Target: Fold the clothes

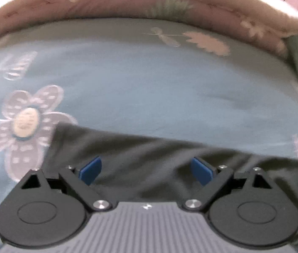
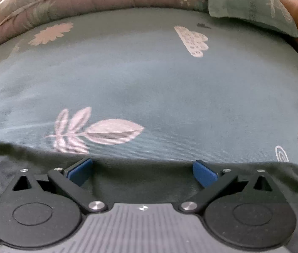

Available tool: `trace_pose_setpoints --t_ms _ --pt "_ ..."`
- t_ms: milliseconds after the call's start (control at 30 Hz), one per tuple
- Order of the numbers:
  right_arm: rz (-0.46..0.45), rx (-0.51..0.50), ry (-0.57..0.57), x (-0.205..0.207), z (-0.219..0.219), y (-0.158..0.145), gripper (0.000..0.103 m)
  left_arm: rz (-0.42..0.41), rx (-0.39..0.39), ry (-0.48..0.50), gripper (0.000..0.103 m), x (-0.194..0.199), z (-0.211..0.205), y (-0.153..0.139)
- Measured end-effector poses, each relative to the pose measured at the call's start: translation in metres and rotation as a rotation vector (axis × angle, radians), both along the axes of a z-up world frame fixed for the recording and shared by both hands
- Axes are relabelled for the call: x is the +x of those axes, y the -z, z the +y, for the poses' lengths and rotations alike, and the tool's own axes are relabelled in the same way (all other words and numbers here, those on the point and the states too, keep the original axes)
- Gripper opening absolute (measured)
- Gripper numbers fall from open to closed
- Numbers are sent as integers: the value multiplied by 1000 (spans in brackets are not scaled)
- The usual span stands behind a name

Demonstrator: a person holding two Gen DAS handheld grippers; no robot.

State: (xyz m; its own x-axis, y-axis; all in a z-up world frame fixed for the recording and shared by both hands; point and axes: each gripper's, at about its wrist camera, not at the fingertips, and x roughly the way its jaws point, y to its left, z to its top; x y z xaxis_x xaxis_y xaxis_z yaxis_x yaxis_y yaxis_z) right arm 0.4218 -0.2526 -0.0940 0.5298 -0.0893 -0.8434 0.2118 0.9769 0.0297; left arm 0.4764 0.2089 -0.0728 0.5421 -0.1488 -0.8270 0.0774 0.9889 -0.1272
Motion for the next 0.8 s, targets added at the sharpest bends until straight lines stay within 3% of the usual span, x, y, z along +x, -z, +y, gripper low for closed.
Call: trace_pose_setpoints --t_ms 100,267,400,600,733,800 --pt "-4 5 -16 -10 11 -3 103 29 -24 16 92 8 8 14" --pt "18 -18 -38 -20 19 -5 103 58 -94 -116 91 4 54 6" --pt "7 -30 -61 -24 31 -7 103 18 -144 -145 92 21 73 1" --pt "16 -51 -116 -24 49 -7 103 24 -9 -98 92 39 56 13" --pt "12 -66 -129 -31 50 -12 103 -34 14 -22 93 9 37 -6" --pt "23 -62 -131 -36 51 -11 103 -16 43 19 93 -5 29 1"
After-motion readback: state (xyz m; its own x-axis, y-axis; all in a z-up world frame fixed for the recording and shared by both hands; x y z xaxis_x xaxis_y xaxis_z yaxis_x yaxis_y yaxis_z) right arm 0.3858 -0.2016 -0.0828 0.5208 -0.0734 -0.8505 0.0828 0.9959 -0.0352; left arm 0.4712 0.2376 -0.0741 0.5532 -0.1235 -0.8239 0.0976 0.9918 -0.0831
